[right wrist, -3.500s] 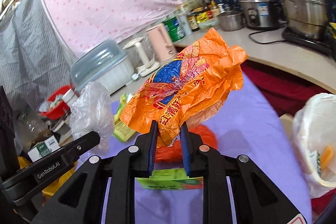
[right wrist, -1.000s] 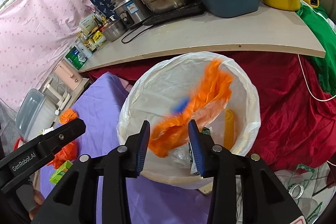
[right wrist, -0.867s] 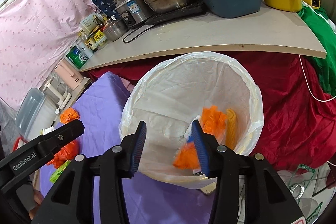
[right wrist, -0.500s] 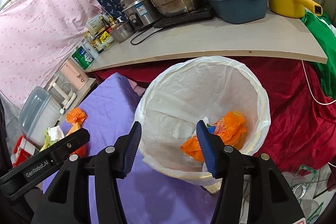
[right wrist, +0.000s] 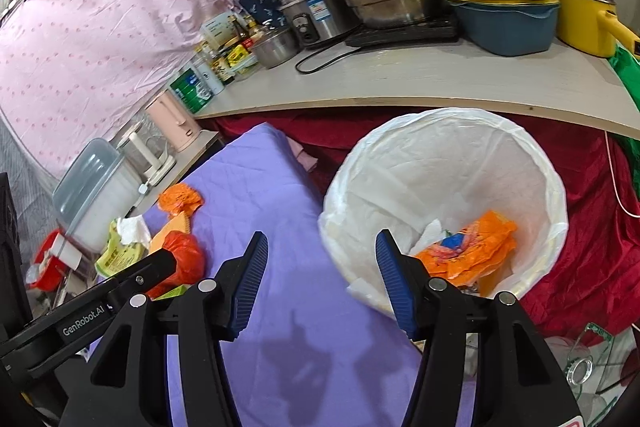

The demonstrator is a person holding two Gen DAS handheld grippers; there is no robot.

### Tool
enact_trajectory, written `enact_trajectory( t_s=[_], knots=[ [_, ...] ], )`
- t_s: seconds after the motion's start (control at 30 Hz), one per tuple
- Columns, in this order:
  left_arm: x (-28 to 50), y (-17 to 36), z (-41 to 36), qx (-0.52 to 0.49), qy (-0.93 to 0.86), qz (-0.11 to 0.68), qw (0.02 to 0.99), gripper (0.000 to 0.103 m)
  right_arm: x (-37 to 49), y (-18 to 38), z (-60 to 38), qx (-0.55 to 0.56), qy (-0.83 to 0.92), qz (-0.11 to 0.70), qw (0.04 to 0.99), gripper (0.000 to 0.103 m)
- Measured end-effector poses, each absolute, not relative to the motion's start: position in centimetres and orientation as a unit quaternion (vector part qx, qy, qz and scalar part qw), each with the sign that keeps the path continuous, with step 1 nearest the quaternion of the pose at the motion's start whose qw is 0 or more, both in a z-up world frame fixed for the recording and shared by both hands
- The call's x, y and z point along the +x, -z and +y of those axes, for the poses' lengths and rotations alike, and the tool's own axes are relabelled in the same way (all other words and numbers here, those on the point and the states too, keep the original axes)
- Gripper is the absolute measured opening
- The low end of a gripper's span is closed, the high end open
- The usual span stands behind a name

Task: Collect trash
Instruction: 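Move both tools back over the trash on the table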

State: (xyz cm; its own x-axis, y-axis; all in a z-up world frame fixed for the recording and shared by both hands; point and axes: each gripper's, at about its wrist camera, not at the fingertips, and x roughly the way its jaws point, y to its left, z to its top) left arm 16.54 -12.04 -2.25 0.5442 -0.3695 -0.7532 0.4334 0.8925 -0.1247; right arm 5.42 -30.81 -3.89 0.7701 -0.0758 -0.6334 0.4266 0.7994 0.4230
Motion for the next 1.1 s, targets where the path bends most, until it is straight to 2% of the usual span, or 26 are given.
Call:
enact_trajectory(
  t_s=[0.93, 1.03, 1.1],
  knots=[
    [21.7, 4.5, 4.8, -0.042, 0.097, 0.441, 0.891, 0.07, 14.2, 4.2, -17.9, 0.218, 0.029, 0.365, 0.905, 0.055],
    [22.5, 4.9, 6.7, -0.051, 0.082, 0.445, 0.89, 0.07, 15.4, 4.4, -16.9, 0.218, 0.022, 0.366, 0.904, 0.063],
    [23.1, 5.2, 8.1, -0.057, 0.071, 0.447, 0.89, 0.07, 16.2, 4.6, -16.3, 0.215, 0.019, 0.367, 0.905, 0.064]
  ],
)
